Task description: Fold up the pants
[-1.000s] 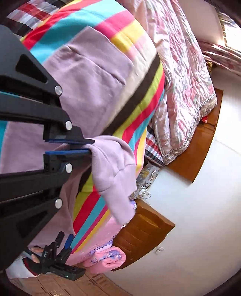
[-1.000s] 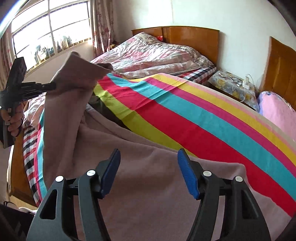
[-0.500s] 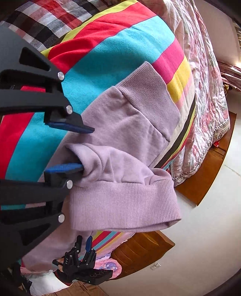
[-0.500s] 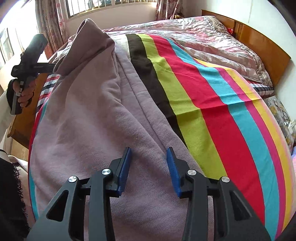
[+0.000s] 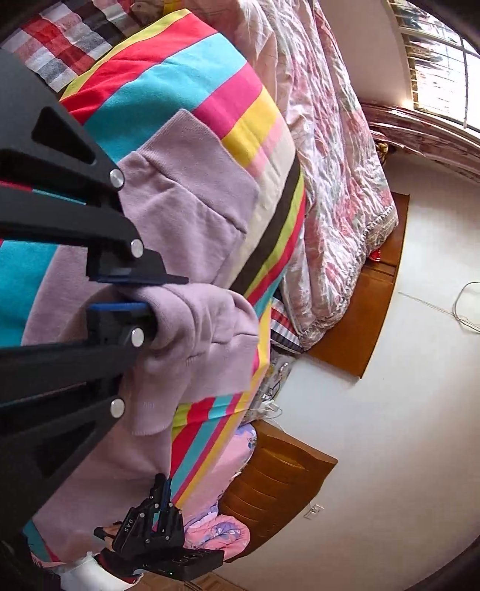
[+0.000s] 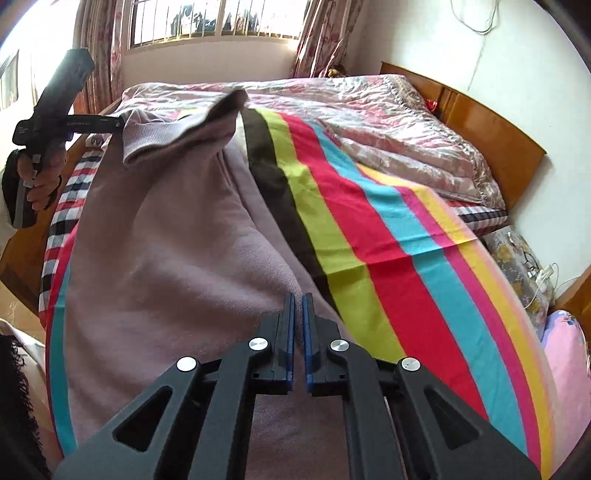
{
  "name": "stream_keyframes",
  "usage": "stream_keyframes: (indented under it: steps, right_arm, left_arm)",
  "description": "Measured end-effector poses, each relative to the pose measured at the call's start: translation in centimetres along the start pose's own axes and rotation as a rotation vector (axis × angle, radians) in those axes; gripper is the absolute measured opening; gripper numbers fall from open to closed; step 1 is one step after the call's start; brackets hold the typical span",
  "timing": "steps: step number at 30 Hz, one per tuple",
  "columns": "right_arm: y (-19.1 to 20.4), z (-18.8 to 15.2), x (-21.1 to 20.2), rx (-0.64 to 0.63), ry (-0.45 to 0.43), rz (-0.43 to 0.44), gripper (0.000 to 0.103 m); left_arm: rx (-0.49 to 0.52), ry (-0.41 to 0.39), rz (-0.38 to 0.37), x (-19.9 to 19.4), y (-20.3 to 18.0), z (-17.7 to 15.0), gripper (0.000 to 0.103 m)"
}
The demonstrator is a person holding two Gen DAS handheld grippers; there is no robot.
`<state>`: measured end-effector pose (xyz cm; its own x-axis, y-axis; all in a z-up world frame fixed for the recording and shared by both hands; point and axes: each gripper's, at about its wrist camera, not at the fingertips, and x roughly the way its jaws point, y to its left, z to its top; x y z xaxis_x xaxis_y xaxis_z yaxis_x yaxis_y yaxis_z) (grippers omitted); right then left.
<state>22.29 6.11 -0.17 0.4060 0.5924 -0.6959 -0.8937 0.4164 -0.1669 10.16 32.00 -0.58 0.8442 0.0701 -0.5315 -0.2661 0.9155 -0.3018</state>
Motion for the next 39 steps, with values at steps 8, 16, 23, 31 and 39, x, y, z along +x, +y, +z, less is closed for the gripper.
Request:
stream_keyframes:
  steps: [8,16,23,31,39]
  right_arm:
    - [-2.9,-1.8,6.1,0.136,0.156,0.002,0.007]
    - [-6.0,-6.2,-0.1,0.226,0.102,0.002,0.066]
    - [-5.5,-6.5,1.9,0.151,0.15,0.013,0.048]
    - [-3.1,-5.7,1.1,0.044,0.097,-0.041,0.008]
    - [-4.3,-5.8,3.3,0.098,0.145,-0.074,0.008]
  left_arm:
    - [-0.045,0.146,0.126,5.1,2.9,-3.3,0.007]
    - [-0.14,0.122,0.077,3.6,5.0,-4.5,0.052]
    - [-0.132,0.119,0.106,4.5,3.3,-4.7,0.072]
    - [-0.034,0.134,0.136,4.7,1.9,-3.9,0.008]
    - [-0.056,0.128,0.184,5.3,2.0,-4.1,0.009]
